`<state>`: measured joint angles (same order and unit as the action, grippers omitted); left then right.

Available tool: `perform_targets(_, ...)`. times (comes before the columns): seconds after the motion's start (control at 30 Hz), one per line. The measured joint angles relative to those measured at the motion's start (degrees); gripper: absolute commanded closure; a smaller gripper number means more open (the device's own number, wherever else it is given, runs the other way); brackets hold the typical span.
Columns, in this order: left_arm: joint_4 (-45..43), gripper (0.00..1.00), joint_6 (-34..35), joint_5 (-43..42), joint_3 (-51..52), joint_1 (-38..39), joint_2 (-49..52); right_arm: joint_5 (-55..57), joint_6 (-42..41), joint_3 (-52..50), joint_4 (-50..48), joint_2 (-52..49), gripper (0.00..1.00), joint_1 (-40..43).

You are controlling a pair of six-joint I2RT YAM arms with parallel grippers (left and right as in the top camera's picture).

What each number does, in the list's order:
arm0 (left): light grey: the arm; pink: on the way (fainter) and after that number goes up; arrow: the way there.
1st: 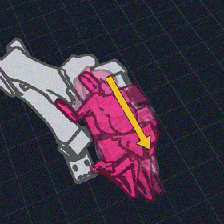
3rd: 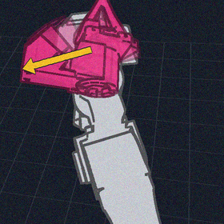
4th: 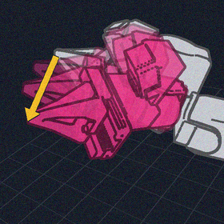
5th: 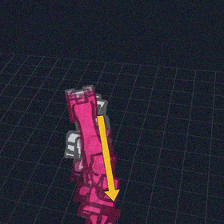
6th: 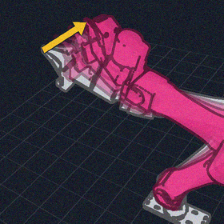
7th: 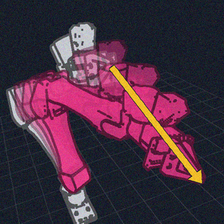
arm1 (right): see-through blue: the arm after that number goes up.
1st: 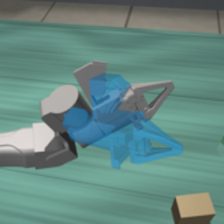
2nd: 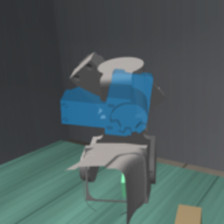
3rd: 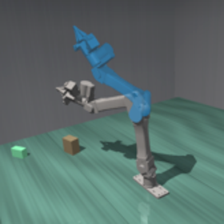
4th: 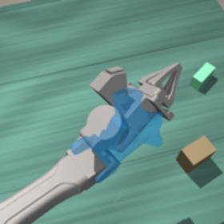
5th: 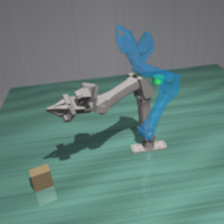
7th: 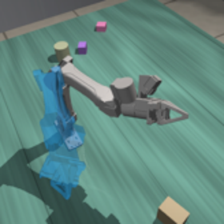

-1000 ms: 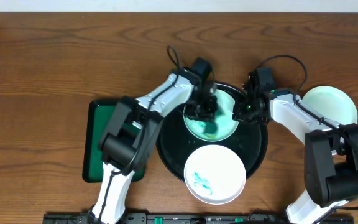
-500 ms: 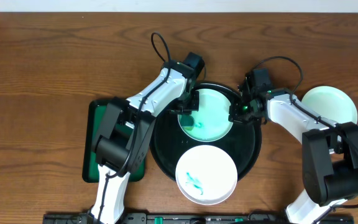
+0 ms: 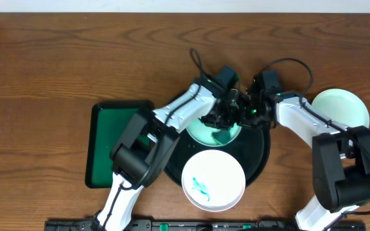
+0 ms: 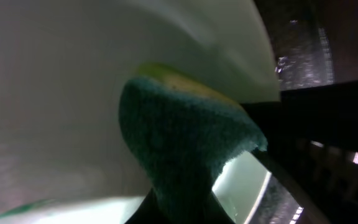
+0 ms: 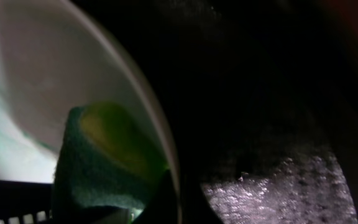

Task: Clean dirty plates on tray and stack at the side
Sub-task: 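Scrub the plate surface with the sponge in the left gripper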

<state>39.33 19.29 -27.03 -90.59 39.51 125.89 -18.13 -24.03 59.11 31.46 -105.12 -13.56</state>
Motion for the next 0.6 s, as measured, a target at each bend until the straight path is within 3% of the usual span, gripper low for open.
perform_targets(0.3, -0.81, 0.93, 0.61, -2.23, 0.26, -1.01, 0.26, -0.11, -0.13, 0.02, 0.26, 0.00, 0.99, 0.20)
perform_targets(0.6, 0.22, 0.93, 9.51, 1.99, 0.11, -7.82, 0.00, -0.24, -0.11, 0.02, 0.24, 0.00, 0.99, 0.20)
